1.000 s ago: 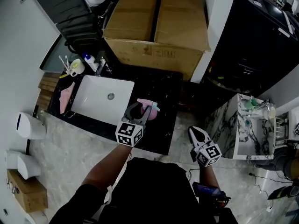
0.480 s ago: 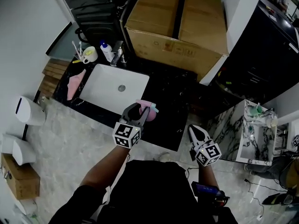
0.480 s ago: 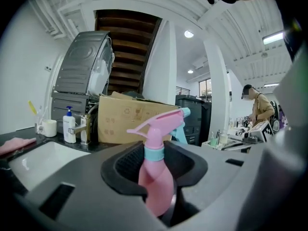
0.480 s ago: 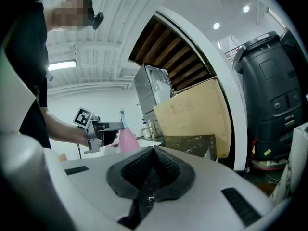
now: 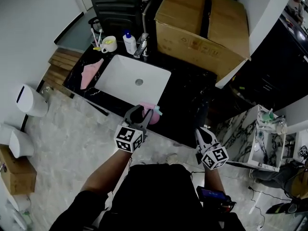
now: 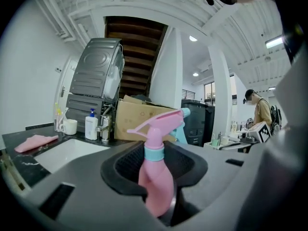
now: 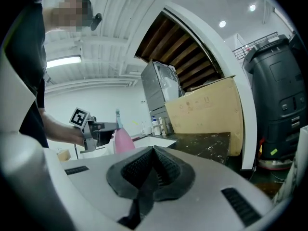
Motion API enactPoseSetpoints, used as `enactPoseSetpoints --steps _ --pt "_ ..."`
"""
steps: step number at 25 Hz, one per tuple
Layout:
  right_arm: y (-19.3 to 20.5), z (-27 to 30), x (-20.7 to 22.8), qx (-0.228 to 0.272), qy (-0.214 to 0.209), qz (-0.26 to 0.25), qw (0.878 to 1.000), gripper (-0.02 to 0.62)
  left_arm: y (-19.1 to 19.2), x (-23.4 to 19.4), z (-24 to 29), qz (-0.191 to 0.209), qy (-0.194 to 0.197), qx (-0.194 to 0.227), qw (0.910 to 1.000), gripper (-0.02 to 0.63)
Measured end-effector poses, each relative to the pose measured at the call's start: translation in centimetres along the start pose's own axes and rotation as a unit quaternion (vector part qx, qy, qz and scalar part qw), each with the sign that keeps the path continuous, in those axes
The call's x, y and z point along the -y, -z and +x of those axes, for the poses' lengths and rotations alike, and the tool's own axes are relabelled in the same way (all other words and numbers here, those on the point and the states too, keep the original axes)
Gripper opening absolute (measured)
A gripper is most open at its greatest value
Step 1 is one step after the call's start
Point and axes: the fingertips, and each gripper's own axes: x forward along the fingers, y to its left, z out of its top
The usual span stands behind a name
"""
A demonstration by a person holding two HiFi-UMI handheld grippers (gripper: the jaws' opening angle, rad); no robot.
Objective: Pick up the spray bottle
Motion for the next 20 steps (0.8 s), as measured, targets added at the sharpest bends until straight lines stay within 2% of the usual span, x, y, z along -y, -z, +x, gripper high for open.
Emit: enactPoseSetpoints --steps 20 --pt "0.6 4.7 -13.6 -0.014 -0.064 -0.038 0.997 0.026 1.0 -7.5 -15.9 -0.009 -0.06 0.025 0.9978 0.137"
